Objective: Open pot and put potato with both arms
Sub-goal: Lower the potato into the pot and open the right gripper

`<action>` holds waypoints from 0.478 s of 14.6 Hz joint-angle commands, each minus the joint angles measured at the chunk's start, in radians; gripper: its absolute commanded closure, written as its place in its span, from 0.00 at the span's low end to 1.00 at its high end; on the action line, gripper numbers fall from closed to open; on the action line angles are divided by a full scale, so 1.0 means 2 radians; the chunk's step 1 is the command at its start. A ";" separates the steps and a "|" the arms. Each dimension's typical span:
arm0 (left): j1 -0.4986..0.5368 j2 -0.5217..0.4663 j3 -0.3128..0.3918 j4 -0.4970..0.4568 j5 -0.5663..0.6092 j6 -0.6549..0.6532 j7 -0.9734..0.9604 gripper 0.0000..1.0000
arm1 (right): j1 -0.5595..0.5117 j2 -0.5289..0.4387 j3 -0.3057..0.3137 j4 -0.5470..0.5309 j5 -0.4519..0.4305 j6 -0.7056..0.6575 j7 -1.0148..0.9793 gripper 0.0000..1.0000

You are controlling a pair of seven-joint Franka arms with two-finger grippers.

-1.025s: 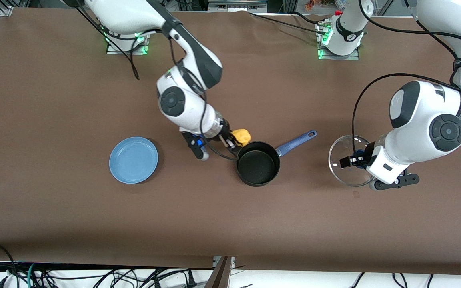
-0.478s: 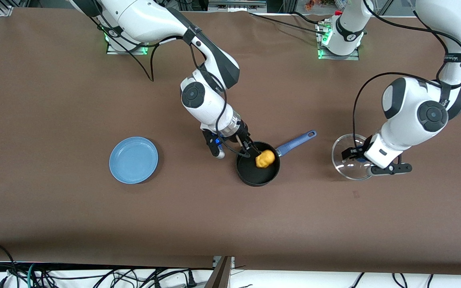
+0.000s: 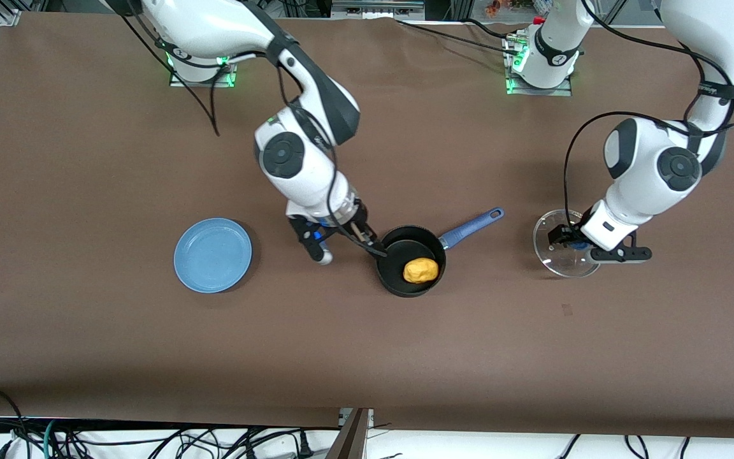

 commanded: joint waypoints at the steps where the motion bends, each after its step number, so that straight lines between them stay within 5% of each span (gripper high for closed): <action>1: 0.011 -0.026 -0.004 -0.051 -0.003 0.045 0.019 0.83 | -0.042 -0.044 -0.001 -0.013 -0.005 -0.096 -0.105 0.01; 7: 0.027 -0.004 -0.004 -0.071 0.031 0.053 0.027 0.82 | -0.097 -0.172 -0.071 -0.084 0.016 -0.253 -0.325 0.01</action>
